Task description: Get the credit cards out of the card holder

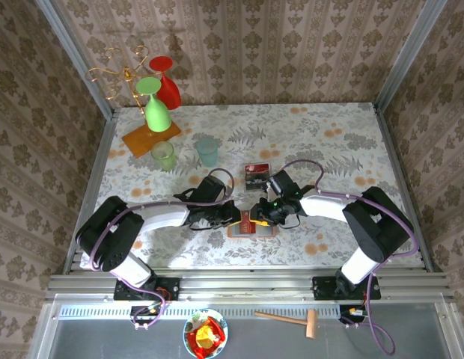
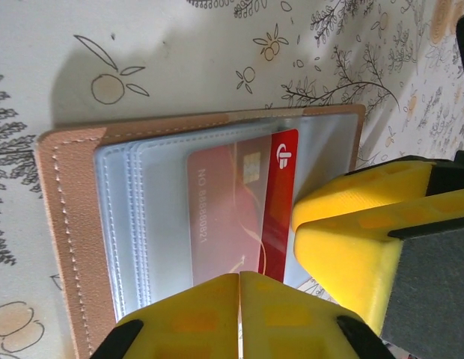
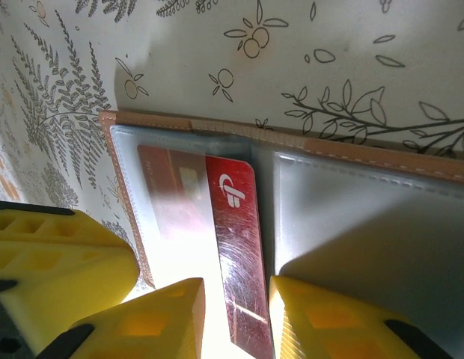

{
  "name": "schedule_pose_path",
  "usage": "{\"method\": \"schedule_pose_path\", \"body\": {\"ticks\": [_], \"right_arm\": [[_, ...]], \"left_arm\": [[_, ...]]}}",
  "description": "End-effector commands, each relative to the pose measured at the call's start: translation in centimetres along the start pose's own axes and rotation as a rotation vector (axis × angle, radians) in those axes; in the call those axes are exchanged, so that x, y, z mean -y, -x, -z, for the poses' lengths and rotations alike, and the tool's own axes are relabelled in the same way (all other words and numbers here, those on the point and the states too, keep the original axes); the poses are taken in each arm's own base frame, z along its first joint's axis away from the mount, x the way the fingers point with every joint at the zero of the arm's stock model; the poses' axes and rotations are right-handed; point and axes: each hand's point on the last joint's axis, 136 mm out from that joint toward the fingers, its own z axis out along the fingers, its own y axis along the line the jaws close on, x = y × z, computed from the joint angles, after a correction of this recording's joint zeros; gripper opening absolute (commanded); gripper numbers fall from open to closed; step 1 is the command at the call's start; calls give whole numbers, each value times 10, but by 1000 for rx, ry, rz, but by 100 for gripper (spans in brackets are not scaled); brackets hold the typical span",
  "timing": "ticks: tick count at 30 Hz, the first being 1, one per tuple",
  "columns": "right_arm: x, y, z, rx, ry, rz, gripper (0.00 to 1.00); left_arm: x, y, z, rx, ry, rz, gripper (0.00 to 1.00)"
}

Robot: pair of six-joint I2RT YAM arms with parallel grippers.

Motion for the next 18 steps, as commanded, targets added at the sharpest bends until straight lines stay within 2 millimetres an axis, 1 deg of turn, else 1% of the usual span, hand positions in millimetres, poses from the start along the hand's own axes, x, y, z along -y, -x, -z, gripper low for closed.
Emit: {"method": "schedule_pose_path", "body": {"ticks": [1,5,18], "right_arm": [[0,-2,1,-10,23,-15,30],[2,-3,-1,-15,18,-19,30],[6,-5,-3,-14,24,-33,29]], "left_arm": [[-13,-6,-3,-16,36,-3,9],[-21,-9,-5,-23,54,6,8],[-34,-14,-8,-31,89,13,9]]}}
